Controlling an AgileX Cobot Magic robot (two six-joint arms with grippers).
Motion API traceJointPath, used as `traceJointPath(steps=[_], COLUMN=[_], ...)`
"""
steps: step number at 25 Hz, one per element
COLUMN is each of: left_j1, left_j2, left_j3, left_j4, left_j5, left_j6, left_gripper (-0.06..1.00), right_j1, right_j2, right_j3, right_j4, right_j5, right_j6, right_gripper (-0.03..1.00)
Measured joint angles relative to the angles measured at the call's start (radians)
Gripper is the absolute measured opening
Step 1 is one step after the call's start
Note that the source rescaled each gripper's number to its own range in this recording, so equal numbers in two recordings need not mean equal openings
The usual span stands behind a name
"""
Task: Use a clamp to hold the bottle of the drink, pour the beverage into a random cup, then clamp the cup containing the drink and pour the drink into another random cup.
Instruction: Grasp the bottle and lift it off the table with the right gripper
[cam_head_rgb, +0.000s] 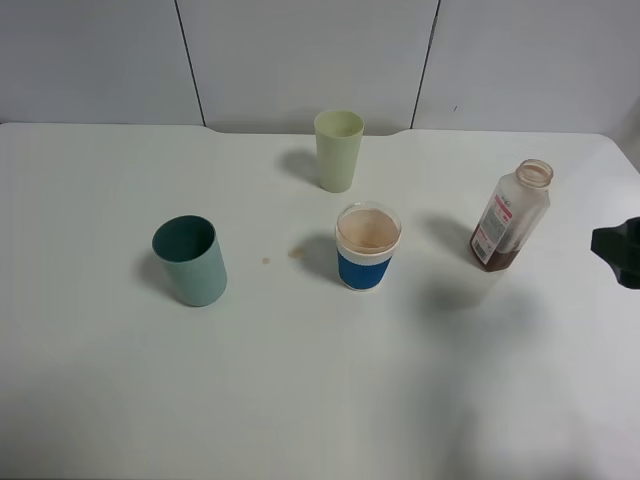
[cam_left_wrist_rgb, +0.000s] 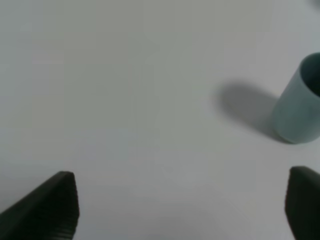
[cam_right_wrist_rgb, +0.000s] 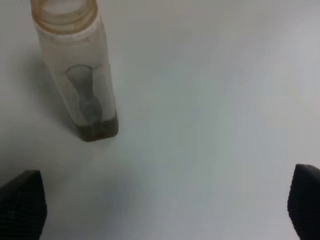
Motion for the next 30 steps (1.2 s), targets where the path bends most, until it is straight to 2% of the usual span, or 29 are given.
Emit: traceJointPath(steps=[3, 9, 11, 15, 21, 30], left_j1=[0.000, 0.000, 0.000, 0.000, 0.000, 0.000], left_j2=[0.000, 0.000, 0.000, 0.000, 0.000, 0.000], left_j3=[0.000, 0.000, 0.000, 0.000, 0.000, 0.000], left_j4=[0.000, 0.000, 0.000, 0.000, 0.000, 0.000], left_j5=[0.000, 0.000, 0.000, 0.000, 0.000, 0.000], left_j6=[0.000, 0.000, 0.000, 0.000, 0.000, 0.000], left_gripper=[0.50, 0.50, 0.50, 0.50, 0.50, 0.50], right_j1=[0.000, 0.000, 0.000, 0.000, 0.000, 0.000], right_j2=[0.000, 0.000, 0.000, 0.000, 0.000, 0.000], right_j3=[0.037, 0.095, 0.101, 0.101, 0.102, 0.102], right_j4=[0.000, 0.000, 0.000, -0.034, -0.115, -0.246], right_j5=[-0.040, -0.181, -0.200, -0.204, -0.187, -0.184], right_j6=[0.103, 0.341, 0.384, 0.389, 0.346, 0.312], right_gripper=[1.00, 1.00, 1.00, 0.99, 0.91, 0.90])
